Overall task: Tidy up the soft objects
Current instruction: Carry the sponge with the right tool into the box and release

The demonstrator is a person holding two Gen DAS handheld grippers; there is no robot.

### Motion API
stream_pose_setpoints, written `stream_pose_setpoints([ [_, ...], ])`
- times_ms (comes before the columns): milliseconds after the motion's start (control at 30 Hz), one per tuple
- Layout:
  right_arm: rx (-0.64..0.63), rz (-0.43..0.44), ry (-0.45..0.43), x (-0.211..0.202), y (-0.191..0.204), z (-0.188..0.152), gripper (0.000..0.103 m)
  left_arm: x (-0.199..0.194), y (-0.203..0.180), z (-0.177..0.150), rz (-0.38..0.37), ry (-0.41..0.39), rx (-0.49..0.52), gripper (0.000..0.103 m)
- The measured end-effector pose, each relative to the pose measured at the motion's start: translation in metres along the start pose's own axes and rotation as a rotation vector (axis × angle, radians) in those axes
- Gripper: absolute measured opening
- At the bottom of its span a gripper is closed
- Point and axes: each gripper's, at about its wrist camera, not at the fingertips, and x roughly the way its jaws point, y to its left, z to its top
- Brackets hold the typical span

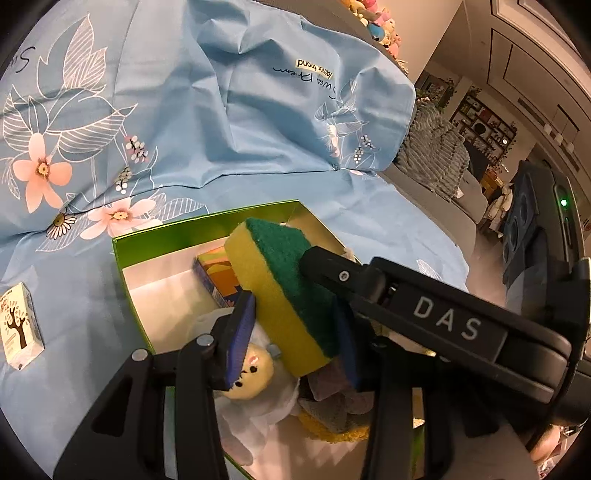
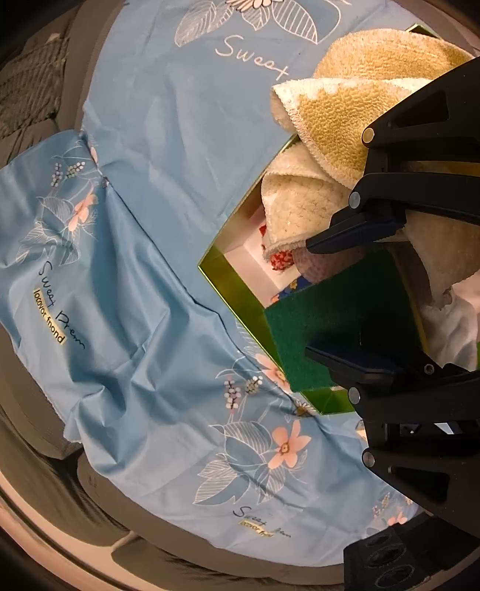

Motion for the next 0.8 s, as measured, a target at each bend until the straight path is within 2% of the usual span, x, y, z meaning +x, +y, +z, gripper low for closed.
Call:
stream_pose_setpoints([
  [100,-0.018,0.001,-0.015,-0.004,0.003,0.0,0.052,-0.004,-0.002,-0.001,0.006,-0.006,-0.001,0.044],
  [167,-0.027,0.014,-0.025,-0.008,0.003,-0.001,0.052,-0.008,-0.003,-0.002,0.012,-0.005,-0.003,0.05],
  [233,-0.027,0.022,-0.039,-0.013,0.004,-0.001,0.052,-0.012,-0.006,-0.002,0.026,0.007,0.012,0.064],
  [300,-0.029,0.022,-0.049,-0.018,0.005,-0.001,0.052,-0.016,-0.008,-0.002,0.052,0.007,0.021,0.069],
  [367,-0.031,0.03,-0.053,-0.021,0.005,-0.001,0.054,-0.023,-0.008,-0.003,0.081,-0.007,0.016,0.07],
  [500,-0.028,0.039,-0.057,-0.024,0.006,-0.002,0.056,-0.035,-0.01,-0.005,0.089,-0.018,0.015,0.071],
  [633,-0.039,0.031,-0.068,-0.031,0.007,-0.006,0.057,-0.052,-0.012,-0.008,0.111,-0.05,0.02,0.076],
  [733,-0.041,0.04,-0.093,-0.04,0.008,-0.01,0.066,-0.07,-0.009,-0.011,0.117,-0.082,0.003,0.078],
  [800,-0.05,0.05,-0.119,-0.048,0.01,-0.013,0.069,-0.08,-0.007,-0.013,0.119,-0.098,-0.008,0.079],
])
